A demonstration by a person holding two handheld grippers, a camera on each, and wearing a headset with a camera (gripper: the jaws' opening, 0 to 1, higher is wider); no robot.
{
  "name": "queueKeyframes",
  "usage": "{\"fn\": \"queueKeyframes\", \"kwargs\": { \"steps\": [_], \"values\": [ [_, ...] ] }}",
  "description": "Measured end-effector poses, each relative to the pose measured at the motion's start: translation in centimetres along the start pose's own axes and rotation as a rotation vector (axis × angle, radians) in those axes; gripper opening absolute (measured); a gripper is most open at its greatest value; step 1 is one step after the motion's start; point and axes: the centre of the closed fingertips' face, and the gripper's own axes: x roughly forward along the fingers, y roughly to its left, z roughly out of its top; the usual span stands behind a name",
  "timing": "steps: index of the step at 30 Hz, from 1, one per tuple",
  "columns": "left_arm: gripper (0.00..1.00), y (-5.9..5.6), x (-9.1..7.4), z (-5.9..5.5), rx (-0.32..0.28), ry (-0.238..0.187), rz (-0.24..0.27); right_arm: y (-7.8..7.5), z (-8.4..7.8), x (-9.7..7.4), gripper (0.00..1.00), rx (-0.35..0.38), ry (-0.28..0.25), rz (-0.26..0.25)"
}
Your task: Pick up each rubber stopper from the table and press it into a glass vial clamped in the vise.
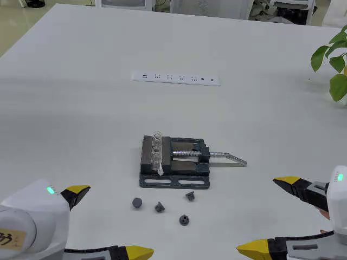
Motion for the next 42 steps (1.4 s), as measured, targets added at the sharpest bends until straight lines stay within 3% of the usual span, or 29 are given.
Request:
{"fn": "queueKeyframes", "kwargs": {
  "steps": [15, 23, 32, 35, 42],
  "values": [
    [0.98, 0.2, 0.0, 0.4, -0.009, -0.013, 0.009, -0.3, -0.2, 0.2, 0.91, -0.005, 0.012, -0.001],
    [0.98, 0.2, 0.0, 0.3, -0.004, -0.007, 0.006, -0.3, 0.1, 0.5, 0.88, -0.030, 0.021, 0.023],
    [0.98, 0.2, -0.2, 0.0, 0.011, 0.001, 0.007, 0.7, 4.2, 2.2, 0.80, -0.160, 0.033, 0.122],
    [0.98, 0.2, -0.2, -0.2, 0.047, 0.019, 0.007, 1.4, 5.5, 3.5, 0.77, -0.234, 0.054, 0.172],
    [0.98, 0.2, -0.2, -0.2, 0.045, 0.019, 0.008, 3.3, 7.5, 6.5, 0.74, -0.353, 0.094, 0.258]
  ]
}}
